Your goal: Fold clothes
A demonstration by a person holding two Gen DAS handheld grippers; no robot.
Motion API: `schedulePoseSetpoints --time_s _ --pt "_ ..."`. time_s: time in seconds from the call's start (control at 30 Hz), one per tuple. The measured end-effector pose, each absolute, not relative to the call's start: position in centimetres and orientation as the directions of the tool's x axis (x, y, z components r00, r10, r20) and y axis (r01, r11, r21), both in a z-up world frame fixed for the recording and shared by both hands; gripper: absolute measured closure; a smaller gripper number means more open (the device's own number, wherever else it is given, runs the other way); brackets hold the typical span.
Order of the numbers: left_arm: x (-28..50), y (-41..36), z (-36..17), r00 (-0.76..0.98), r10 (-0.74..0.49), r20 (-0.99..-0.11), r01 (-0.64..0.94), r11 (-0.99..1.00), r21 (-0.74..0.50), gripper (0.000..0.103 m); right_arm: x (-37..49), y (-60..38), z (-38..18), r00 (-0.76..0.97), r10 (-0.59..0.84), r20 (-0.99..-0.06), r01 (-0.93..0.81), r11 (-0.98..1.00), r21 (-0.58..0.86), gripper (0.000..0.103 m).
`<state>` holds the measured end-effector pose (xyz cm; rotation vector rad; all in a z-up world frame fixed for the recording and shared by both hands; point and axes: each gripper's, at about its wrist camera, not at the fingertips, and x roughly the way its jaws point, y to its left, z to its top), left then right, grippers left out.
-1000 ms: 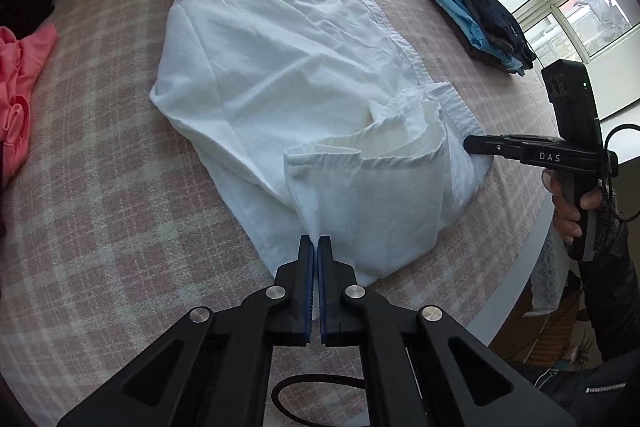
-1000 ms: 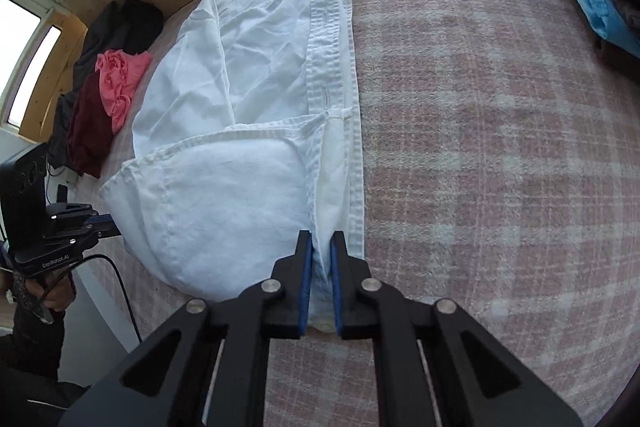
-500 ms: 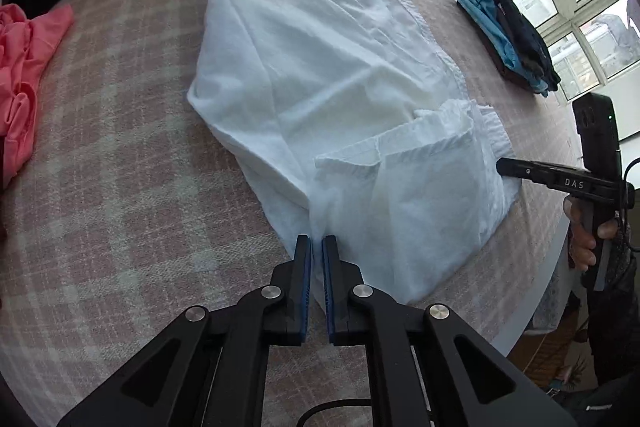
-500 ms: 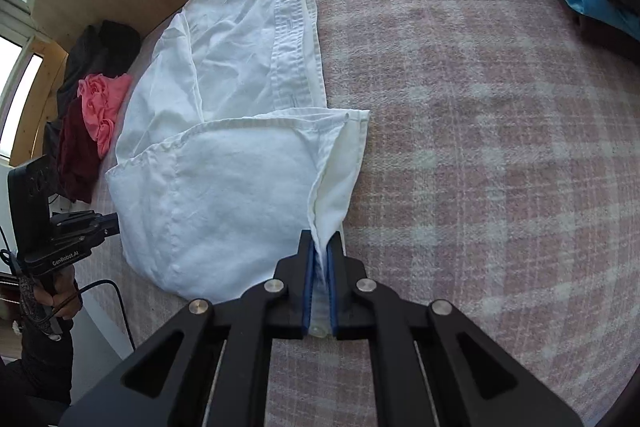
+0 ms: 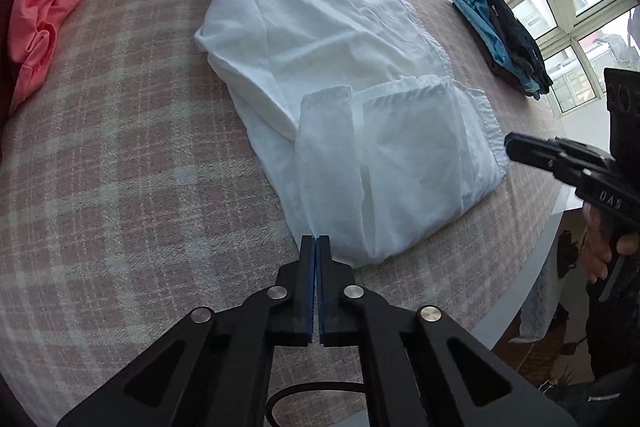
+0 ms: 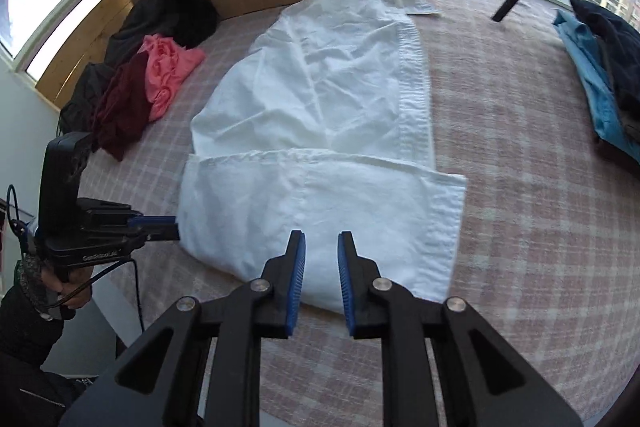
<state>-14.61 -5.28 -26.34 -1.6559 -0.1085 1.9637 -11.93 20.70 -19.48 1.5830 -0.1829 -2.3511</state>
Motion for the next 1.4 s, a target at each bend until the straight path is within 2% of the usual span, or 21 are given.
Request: schedulePoseSetpoints --time_s 0.03,0.07,0.17,0.2,0.27,0.33,0.53,0.67,0.77,0.83,0.9,0.97,1.03,1.1,1.23,1.4 --pt "-14.5 -5.5 -26.1 -0.088 0.461 -0.883 -0.359 -0.841 -0.404 0.103 -12.2 19.3 -20.2 -0.319 -0.321 -0.892 0.214 -0.941 0.262 0.099" --pt "-14.4 -5.8 -25.8 -0.098 0.461 -0.882 -0.356 -0.844 -0.401 0.103 -12.5 18.2 -21.0 -0.297 -0.312 -0.903 0.25 -0.938 0.241 0.099" --pt "-14.0 -6.7 -25.1 -0.109 0.486 -0.867 -0.363 -0.831 -0.421 0.103 -13.9 18.8 -23.7 -0.295 -0.18 -0.938 0.207 -0.971 0.122 0.1" --pt "-14.0 -6.8 -25.4 -0.105 0.478 -0.872 -0.357 -0.836 -0.416 0.103 -14.4 19.0 -24.6 -0.293 -0.136 -0.946 0.192 -0.978 0.081 0.103" --pt "-14.3 -6.8 -26.7 -0.087 0.473 -0.877 -0.332 -0.843 -0.422 0.103 -15.1 21.3 -24.8 -0.291 -0.218 -0.932 0.099 -0.975 0.197 0.103" --pt "-14.8 -6.8 -27.6 -0.078 0.474 -0.877 -0.31 -0.848 -0.431 0.102 -15.4 21.8 -25.0 -0.272 -0.259 -0.927 0.092 -0.966 0.243 0.103" --pt "-15.4 -9.0 -26.0 -0.134 0.473 -0.871 -0.288 -0.859 -0.423 0.103 -14.4 20.7 -24.0 -0.285 -0.198 -0.938 0.13 -0.977 0.167 0.102" --pt "-14.7 -8.9 -24.8 -0.152 0.485 -0.861 -0.323 -0.848 -0.421 0.087 -13.4 20.7 -22.9 -0.296 -0.235 -0.926 0.12 -0.971 0.208 0.1" --pt "-13.9 -8.0 -25.1 -0.131 0.496 -0.858 -0.352 -0.833 -0.428 0.086 -12.1 19.2 -22.0 -0.302 -0.265 -0.916 0.158 -0.961 0.225 0.099" --pt "-13.8 -7.5 -25.6 -0.11 0.504 -0.857 -0.359 -0.824 -0.439 0.084 -11.3 17.6 -21.7 -0.267 -0.313 -0.912 0.208 -0.942 0.262 0.096" --pt "-13.8 -6.8 -26.1 -0.092 0.512 -0.854 -0.373 -0.813 -0.447 0.084 -10.9 16.6 -22.8 -0.174 -0.394 -0.903 0.189 -0.913 0.362 0.078" --pt "-14.0 -5.9 -26.3 -0.088 0.502 -0.86 -0.389 -0.813 -0.435 0.084 -10.3 16.0 -24.0 -0.144 -0.416 -0.898 0.167 -0.905 0.392 0.076" --pt "-14.3 -5.1 -26.5 -0.066 0.495 -0.866 -0.407 -0.806 -0.43 0.088 -10.0 15.0 -24.5 -0.177 -0.305 -0.936 0.182 -0.944 0.273 0.076" --pt "-14.7 -4.8 -26.4 -0.05 0.49 -0.87 -0.419 -0.801 -0.427 0.099 -10.0 14.1 -25.2 -0.171 -0.255 -0.952 0.226 -0.95 0.215 0.076" --pt "-16.0 -5.1 -24.2 -0.094 0.48 -0.872 -0.452 -0.801 -0.392 0.101 -11.3 13.2 -24.9 -0.194 -0.247 -0.949 0.24 -0.95 0.198 0.076" --pt "-19.6 -5.7 -20.7 -0.188 0.445 -0.876 -0.476 -0.821 -0.315 0.102 -14.9 14.2 -21.8 -0.306 -0.237 -0.922 0.184 -0.965 0.187 0.077"
